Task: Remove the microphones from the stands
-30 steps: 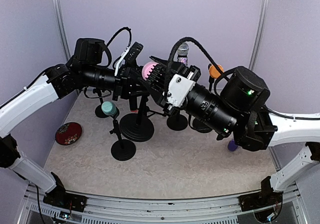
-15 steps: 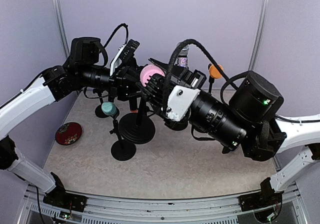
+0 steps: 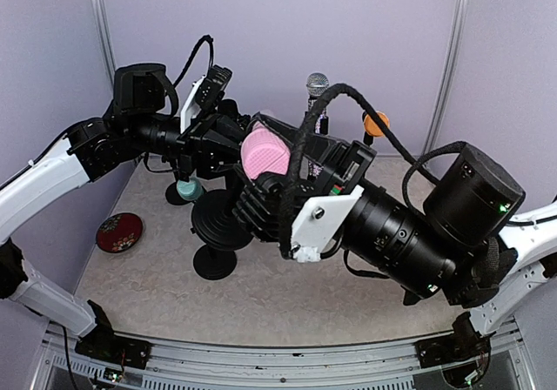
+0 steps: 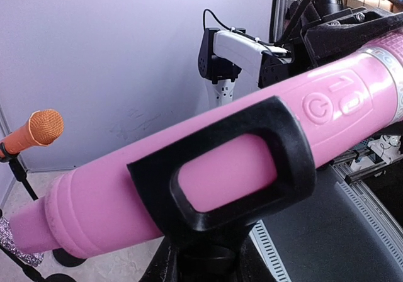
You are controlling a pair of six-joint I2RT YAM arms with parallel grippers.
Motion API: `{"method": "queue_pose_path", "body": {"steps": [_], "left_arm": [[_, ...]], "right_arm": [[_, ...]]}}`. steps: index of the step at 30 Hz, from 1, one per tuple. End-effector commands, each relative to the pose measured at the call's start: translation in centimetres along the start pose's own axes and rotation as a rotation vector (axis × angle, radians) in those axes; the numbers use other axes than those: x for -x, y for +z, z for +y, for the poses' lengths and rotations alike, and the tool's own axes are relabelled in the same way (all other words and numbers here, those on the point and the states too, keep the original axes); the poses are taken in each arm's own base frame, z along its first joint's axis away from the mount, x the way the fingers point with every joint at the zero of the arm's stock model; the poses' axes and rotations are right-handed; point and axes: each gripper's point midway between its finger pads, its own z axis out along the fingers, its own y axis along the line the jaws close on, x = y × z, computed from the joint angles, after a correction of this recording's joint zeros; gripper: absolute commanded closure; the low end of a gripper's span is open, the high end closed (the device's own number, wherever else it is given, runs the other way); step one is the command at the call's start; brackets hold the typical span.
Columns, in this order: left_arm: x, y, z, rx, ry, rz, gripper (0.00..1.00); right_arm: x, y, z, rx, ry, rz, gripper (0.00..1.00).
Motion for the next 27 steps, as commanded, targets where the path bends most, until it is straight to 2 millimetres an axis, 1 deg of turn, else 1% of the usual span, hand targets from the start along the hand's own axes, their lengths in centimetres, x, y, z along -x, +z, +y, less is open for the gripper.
{"method": "queue_pose_path", "body": {"steps": [1, 10, 14, 19, 27], "left_arm": [[-4.2, -2.0, 7.5, 0.305, -0.185, 0.089, 1.0], [-4.7, -2.0, 8.1, 0.335, -0.189, 0.101, 1.0], [-4.9, -2.1, 8.1, 0.336, -0.193, 0.105, 1.0], [-4.4, -2.1, 7.7, 0.325, -0.182, 0.095, 1.0], [-4.3, -2.5, 7.9, 0.334, -0.182, 0.09, 1.0]], "right_arm": [[8.9, -4.7, -9.9, -0.208, 0.188, -0.335, 1.0], [10.0, -5.4, -10.3, -0.204, 0.205, -0.362, 1.0], [10.5, -5.5, -10.7, -0.202, 0.22, -0.375, 1.0], [10.4, -5.4, -10.6, -0.201, 0.221, -0.362, 1.0], [9.7, -5.4, -10.6, -0.203, 0.232, -0.324, 1.0]]}}
